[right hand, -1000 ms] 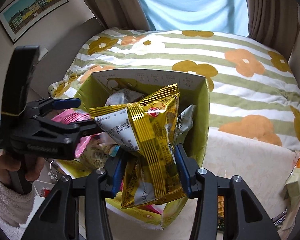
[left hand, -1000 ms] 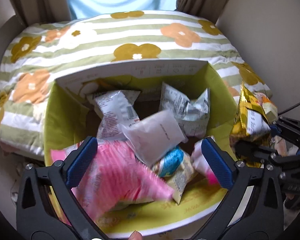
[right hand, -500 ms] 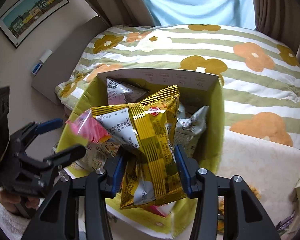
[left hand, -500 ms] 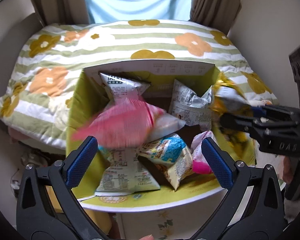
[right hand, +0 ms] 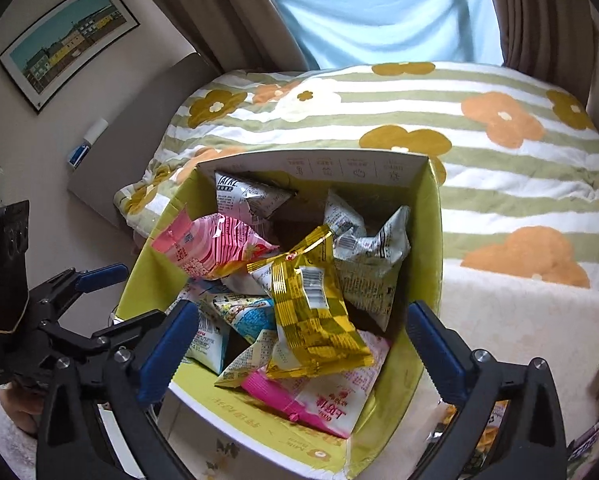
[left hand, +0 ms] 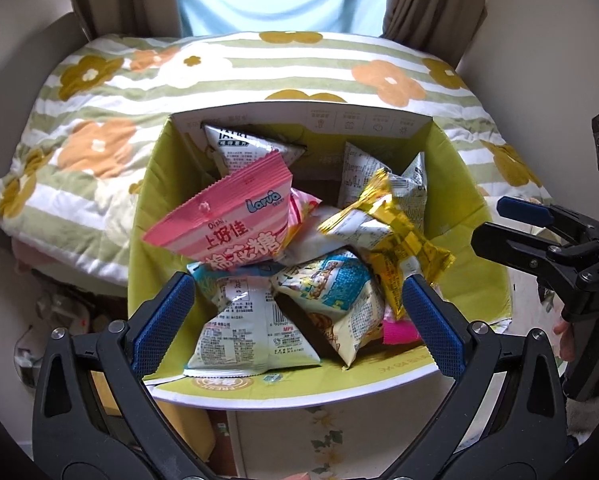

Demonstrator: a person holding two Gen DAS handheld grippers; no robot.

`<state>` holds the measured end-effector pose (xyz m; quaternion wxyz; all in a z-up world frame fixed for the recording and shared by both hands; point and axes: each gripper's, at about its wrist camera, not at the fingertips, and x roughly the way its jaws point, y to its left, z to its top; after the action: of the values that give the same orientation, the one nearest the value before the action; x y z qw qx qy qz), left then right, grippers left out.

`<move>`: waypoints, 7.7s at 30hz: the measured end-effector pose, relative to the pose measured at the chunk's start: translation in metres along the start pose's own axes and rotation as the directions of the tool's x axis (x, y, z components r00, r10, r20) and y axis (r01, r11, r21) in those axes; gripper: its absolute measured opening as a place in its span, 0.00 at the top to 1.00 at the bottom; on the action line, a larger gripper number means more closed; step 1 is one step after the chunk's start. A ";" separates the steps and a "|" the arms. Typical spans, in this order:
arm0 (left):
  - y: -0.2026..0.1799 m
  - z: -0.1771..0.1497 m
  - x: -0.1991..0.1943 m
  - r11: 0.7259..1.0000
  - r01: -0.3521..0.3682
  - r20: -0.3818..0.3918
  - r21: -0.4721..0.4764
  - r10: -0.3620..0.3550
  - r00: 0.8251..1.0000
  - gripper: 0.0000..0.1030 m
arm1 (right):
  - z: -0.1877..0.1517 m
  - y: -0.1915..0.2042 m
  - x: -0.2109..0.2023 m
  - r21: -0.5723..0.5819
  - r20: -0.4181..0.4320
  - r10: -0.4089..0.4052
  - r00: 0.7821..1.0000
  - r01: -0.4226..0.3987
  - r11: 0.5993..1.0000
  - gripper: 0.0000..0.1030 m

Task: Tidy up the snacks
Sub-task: 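Withdraw both grippers from the box back over the tray, then grasp the waffle pack with the right gripper while the left grasps the green cracker pack, then lift the green cracker pack and waffle pack toward the yellow box with both grippers, then open both grippers over the box to drop the cracker and waffle packs, then withdraw both grippers from the box toward the chip bag and chocolate bar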

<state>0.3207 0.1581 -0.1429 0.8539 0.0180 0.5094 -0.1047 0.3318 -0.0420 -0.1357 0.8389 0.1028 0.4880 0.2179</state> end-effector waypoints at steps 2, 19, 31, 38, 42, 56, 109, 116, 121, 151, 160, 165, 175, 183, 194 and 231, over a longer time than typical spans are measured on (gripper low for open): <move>-0.003 0.002 -0.002 1.000 0.002 0.008 0.012 -0.002 1.000 0.00 | 0.000 0.001 -0.004 -0.005 0.005 -0.017 1.000 0.017 1.000 0.00; -0.066 0.011 -0.017 0.989 0.119 0.048 0.092 -0.124 0.991 0.00 | -0.019 -0.046 -0.116 0.114 0.144 -0.252 0.957 0.237 0.965 0.00; -0.165 -0.019 -0.028 0.991 0.105 0.059 0.078 -0.110 0.992 0.00 | -0.052 -0.109 -0.167 0.065 0.150 -0.273 0.950 0.266 0.962 0.00; -0.209 -0.044 -0.015 0.998 0.066 0.044 -0.004 -0.066 0.997 0.00 | -0.074 -0.148 -0.164 -0.047 0.092 -0.187 0.978 0.192 0.980 0.00; -0.226 -0.064 -0.002 0.997 0.034 0.029 -0.063 -0.033 0.999 0.00 | -0.081 -0.168 -0.149 -0.124 0.042 -0.134 0.990 0.138 0.983 0.00; -0.265 -0.121 0.071 0.994 0.029 -0.058 -0.105 -0.036 0.998 0.00 | -0.092 -0.184 -0.069 -0.388 -0.120 0.004 0.993 -0.051 0.920 0.00; -0.299 -0.129 0.156 0.999 -0.014 -0.063 0.043 0.016 0.998 0.00 | -0.091 -0.195 0.002 -0.535 -0.182 0.045 0.982 -0.138 0.833 0.30; -0.298 -0.128 0.158 0.997 -0.030 -0.052 0.073 0.034 0.998 0.00 | -0.090 -0.198 -0.001 -0.513 -0.169 0.048 0.984 -0.130 0.849 0.30; -0.300 -0.118 0.167 0.997 -0.039 -0.054 0.061 0.043 0.998 0.00 | -0.092 -0.197 -0.001 -0.507 -0.165 0.050 0.985 -0.129 0.852 0.30; -0.289 -0.102 0.083 0.999 -0.014 0.086 0.038 0.010 0.996 0.39 | -0.072 -0.193 -0.038 -0.457 -0.087 0.049 0.995 -0.084 0.885 0.30; -0.272 -0.064 0.011 0.999 0.011 0.198 0.032 -0.018 0.980 0.39 | -0.029 -0.157 -0.100 -0.461 0.002 0.026 1.000 -0.022 0.887 0.30; -0.240 -0.037 -0.017 0.999 0.022 0.248 0.032 -0.029 0.968 0.39 | -0.007 -0.131 -0.116 -0.409 0.013 0.016 1.000 -0.009 0.912 0.30; -0.120 -0.002 -0.041 1.000 0.008 0.258 0.029 -0.015 0.966 0.39 | 0.023 -0.048 -0.098 -0.320 0.075 -0.014 0.997 0.037 0.947 0.30; -0.023 0.012 -0.017 1.000 0.009 0.181 0.017 -0.012 0.983 0.39 | 0.027 0.003 -0.048 -0.220 0.080 -0.042 0.996 0.059 0.974 0.30; 0.014 0.007 0.011 0.998 0.028 0.091 0.053 -0.033 0.995 0.28 | 0.011 0.025 -0.010 -0.040 0.028 -0.118 0.993 0.119 0.992 0.30; 0.029 -0.036 -0.032 0.999 -0.033 0.114 -0.010 0.034 0.993 0.01 | -0.008 0.040 -0.014 -0.025 0.054 -0.161 0.985 0.163 0.986 0.01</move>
<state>0.2808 0.1964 -0.1341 0.8833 0.0170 0.4600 -0.0889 0.3081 -0.0137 -0.1140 0.8675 0.0562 0.4698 0.1534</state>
